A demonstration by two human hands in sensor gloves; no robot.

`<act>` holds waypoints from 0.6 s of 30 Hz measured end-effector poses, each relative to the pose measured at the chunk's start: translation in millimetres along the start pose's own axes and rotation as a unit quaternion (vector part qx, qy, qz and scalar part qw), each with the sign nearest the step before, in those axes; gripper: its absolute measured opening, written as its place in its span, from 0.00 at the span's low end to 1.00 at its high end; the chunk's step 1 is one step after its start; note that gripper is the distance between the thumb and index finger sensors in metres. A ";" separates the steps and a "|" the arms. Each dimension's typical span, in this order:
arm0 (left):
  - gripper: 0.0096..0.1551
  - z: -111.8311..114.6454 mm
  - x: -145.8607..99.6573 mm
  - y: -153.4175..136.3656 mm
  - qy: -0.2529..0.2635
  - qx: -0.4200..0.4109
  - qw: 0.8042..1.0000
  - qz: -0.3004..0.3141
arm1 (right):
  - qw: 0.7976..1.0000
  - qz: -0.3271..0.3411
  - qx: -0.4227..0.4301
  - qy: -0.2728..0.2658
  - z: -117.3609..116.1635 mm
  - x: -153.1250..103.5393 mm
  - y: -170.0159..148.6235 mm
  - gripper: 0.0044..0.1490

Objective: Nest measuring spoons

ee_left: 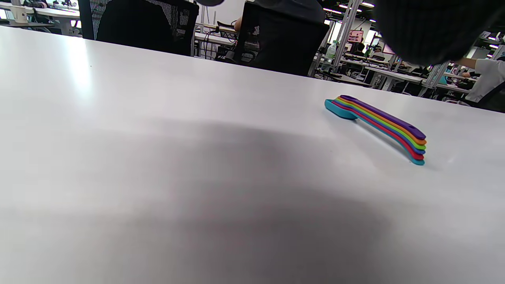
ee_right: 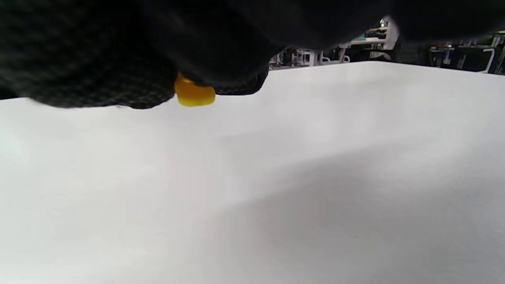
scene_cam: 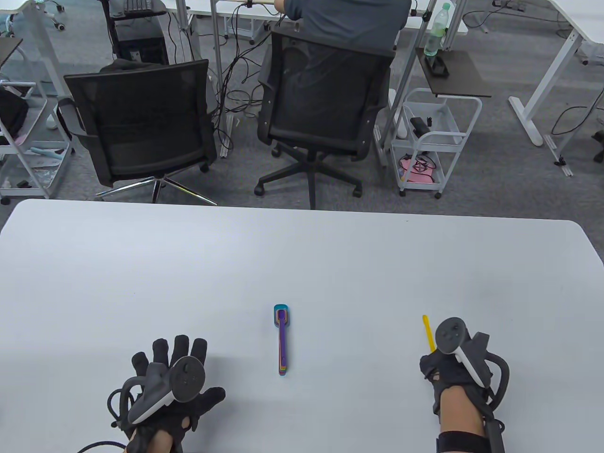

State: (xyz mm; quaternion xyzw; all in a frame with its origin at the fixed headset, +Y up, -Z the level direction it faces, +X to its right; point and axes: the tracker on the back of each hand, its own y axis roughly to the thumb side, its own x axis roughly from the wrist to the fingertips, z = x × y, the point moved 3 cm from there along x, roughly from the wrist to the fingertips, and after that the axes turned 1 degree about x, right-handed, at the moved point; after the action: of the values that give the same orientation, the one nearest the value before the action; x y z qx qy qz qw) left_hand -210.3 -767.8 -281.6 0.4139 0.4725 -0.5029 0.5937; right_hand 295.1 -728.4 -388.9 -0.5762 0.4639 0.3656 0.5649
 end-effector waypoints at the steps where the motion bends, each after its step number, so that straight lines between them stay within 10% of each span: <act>1: 0.68 -0.9 -0.8 0.2 0.002 0.010 1.000 -0.002 | 1.000 0.003 -0.002 -0.003 4.5 -4.7 14.6 0.37; 18: 0.67 0.7 -2.0 2.6 0.002 0.009 1.000 0.007 | 1.000 0.014 0.012 0.024 -11.7 -62.8 200.9 0.37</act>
State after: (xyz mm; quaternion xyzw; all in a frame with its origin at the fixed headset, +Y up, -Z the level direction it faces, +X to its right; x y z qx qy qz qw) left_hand -207.7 -767.7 -279.5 0.4231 0.4662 -0.5022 0.5928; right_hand 84.5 -718.5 -391.1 -0.5714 0.4901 0.3537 0.5551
